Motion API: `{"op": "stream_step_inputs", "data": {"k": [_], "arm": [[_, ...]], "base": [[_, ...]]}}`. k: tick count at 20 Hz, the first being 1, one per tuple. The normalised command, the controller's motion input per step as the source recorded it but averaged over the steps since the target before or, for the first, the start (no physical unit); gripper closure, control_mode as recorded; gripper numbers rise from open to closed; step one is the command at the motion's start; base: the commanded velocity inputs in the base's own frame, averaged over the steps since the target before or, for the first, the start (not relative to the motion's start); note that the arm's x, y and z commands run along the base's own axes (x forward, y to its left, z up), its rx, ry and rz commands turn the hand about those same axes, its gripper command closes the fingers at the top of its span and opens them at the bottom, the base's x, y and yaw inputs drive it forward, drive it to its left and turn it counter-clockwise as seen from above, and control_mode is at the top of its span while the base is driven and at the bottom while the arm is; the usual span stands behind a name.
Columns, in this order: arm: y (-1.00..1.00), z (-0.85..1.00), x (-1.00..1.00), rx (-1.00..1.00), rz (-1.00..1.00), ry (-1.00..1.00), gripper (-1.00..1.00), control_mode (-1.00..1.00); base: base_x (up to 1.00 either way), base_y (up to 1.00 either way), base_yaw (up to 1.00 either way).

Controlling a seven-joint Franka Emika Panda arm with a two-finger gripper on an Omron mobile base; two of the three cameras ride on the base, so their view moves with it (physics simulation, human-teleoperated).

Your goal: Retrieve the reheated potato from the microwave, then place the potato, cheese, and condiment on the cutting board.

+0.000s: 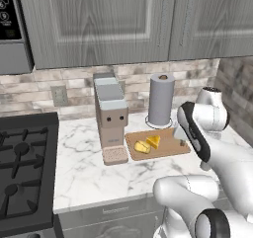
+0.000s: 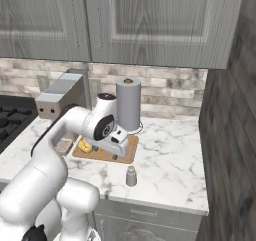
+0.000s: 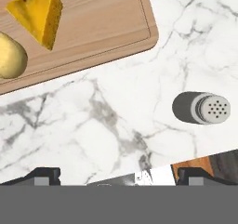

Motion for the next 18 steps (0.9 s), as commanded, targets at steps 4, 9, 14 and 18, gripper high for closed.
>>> {"op": "stream_step_inputs", "data": {"k": [4, 9, 14, 18], "arm": [[-0.33, 0.22, -0.21, -0.06, 0.0, -0.1, -1.0, -1.0], [-0.34, 0.1, -0.1, -0.08, 0.0, -0.03, -1.0, -1.0], [-0.39, 0.04, 0.0, -0.07, 0.0, 0.0, -1.0, -1.0], [-0.36, 0.05, 0.0, -0.02, 0.0, 0.0, -1.0, -1.0]], "base": [[0.0, 0.0, 0.0], [0.0, 0.0, 0.0], [0.0, 0.0, 0.0], [0.0, 0.0, 0.0]]}}
